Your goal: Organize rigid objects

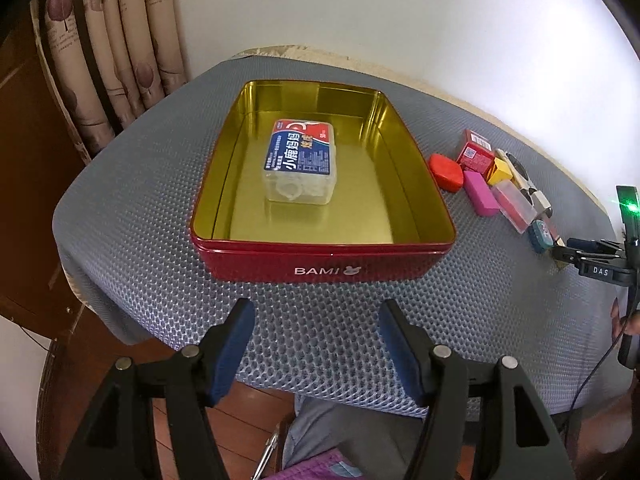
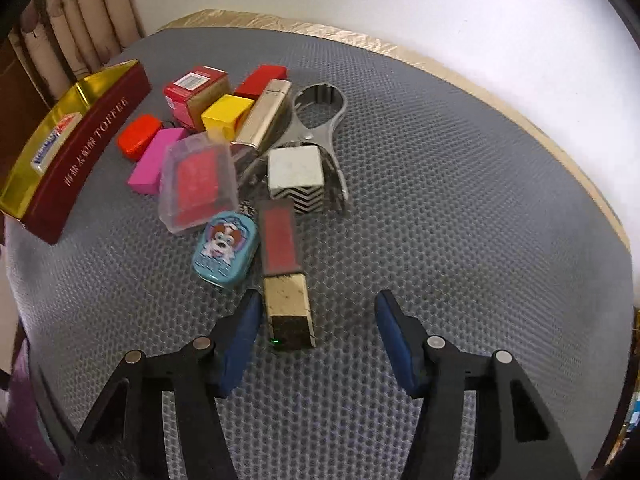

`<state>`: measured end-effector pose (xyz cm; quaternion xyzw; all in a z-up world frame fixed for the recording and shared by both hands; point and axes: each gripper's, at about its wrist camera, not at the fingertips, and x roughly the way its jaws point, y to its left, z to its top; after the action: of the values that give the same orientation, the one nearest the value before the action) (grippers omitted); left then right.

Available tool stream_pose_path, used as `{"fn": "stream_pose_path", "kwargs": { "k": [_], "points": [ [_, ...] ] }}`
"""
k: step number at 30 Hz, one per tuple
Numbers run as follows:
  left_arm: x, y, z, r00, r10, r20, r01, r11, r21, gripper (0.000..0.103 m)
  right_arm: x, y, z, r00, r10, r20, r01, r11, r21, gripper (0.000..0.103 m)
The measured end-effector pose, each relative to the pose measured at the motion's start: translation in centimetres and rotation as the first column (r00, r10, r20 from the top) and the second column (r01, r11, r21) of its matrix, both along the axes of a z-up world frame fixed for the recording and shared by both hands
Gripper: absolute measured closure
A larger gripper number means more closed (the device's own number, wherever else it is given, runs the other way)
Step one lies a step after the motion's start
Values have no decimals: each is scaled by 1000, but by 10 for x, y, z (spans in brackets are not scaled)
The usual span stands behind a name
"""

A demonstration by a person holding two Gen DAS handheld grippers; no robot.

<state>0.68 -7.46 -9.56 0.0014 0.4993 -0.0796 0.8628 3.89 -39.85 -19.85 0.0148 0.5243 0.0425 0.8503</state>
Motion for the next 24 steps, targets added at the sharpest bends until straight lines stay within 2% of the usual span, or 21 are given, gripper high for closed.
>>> {"fn": "stream_pose_path", "kwargs": {
  "k": [3, 5, 8, 12, 16, 20, 22, 24],
  "points": [
    [3, -1, -4, 1000, -12, -23, 12, 1000, -1, 37, 7, 5, -1, 1000, 12, -27, -12, 999, -33, 48],
    [3, -3, -5, 999, -17, -27, 17, 1000, 2, 37, 12, 9, -5, 998, 27, -52, -28, 1000, -14, 68],
    [0, -3, -2, 1000, -14, -11, 14, 1000, 7, 37, 11, 11, -1, 998, 14, -58, -16, 999, -32, 84],
    [-2, 2, 6, 1000, 8, 17, -8, 1000, 7, 37, -10, 15, 18, 1000, -8, -10, 8, 999, -32, 85],
    [-5, 13, 25, 994, 65, 85, -67, 998, 20, 37, -33, 37, 66, 997, 25, 75, -27, 999, 25, 85],
    [-5, 23, 36, 989, 87, 121, -91, 995, 26, 37, -23, 85, 120, 978, 124, 165, -138, 988, 76, 85],
    [-3, 28, 36, 988, 101, 120, -105, 994, 24, 37, -7, 113, 134, 967, 168, 193, -190, 976, 103, 85],
    [-1, 32, 34, 989, 103, 108, -105, 994, 8, 37, 8, 140, 142, 955, 207, 213, -229, 970, 85, 85]
  ]
}}
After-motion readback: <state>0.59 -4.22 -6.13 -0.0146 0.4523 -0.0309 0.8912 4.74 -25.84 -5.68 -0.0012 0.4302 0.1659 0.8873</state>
